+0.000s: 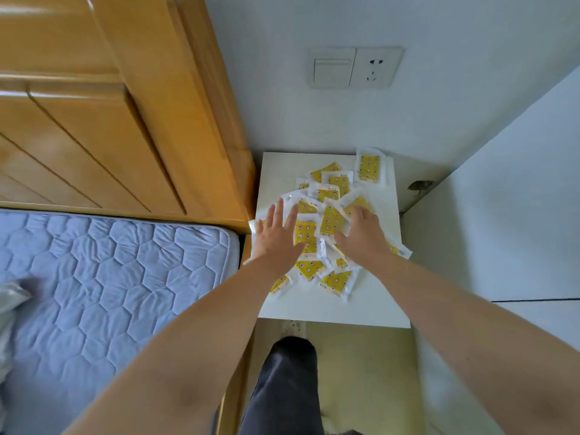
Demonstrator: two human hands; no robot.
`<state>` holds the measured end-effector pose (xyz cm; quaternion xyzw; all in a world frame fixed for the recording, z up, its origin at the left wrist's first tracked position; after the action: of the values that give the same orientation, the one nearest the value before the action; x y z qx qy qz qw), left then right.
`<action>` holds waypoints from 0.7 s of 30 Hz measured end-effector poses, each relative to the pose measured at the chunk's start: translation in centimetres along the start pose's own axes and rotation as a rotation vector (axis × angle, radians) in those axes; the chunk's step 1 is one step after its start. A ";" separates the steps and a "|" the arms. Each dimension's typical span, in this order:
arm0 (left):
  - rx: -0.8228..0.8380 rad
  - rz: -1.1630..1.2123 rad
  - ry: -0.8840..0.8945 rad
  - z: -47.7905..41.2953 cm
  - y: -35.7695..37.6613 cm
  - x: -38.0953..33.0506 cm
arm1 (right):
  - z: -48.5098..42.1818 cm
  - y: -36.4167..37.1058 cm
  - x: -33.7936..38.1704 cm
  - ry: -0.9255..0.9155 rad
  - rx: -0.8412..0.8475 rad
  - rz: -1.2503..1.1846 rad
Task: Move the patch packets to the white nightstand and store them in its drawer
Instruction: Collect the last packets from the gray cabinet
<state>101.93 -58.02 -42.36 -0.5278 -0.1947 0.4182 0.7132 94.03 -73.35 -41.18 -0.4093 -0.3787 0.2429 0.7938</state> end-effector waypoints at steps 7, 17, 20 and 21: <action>-0.256 0.001 -0.099 14.0 -5.4 -0.2 | 11.6 -3.3 6.2 -0.284 -0.089 0.013; -0.470 0.023 -0.318 32.8 -12.5 4.3 | 25.5 -5.5 17.9 -0.629 -0.142 0.055; -0.525 0.027 -0.427 38.6 -13.4 7.4 | 29.8 -4.8 23.1 -0.769 -0.139 0.082; -0.542 0.017 -0.467 40.7 -13.6 8.5 | 31.4 -4.4 24.9 -0.820 -0.138 0.096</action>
<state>82.84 -28.45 -16.36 -0.5896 -0.4521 0.4665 0.4800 84.02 -43.83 -15.61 -0.3483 -0.6593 0.3963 0.5358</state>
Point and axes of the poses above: each hand's wrist, its own z-axis away from the middle knuckle, its own y-axis out of the palm, x = y × z, the point moved 7 cm from there along -z, towards the middle knuckle, and after that the axes turned 1 degree about x, right-handed, at the moved point
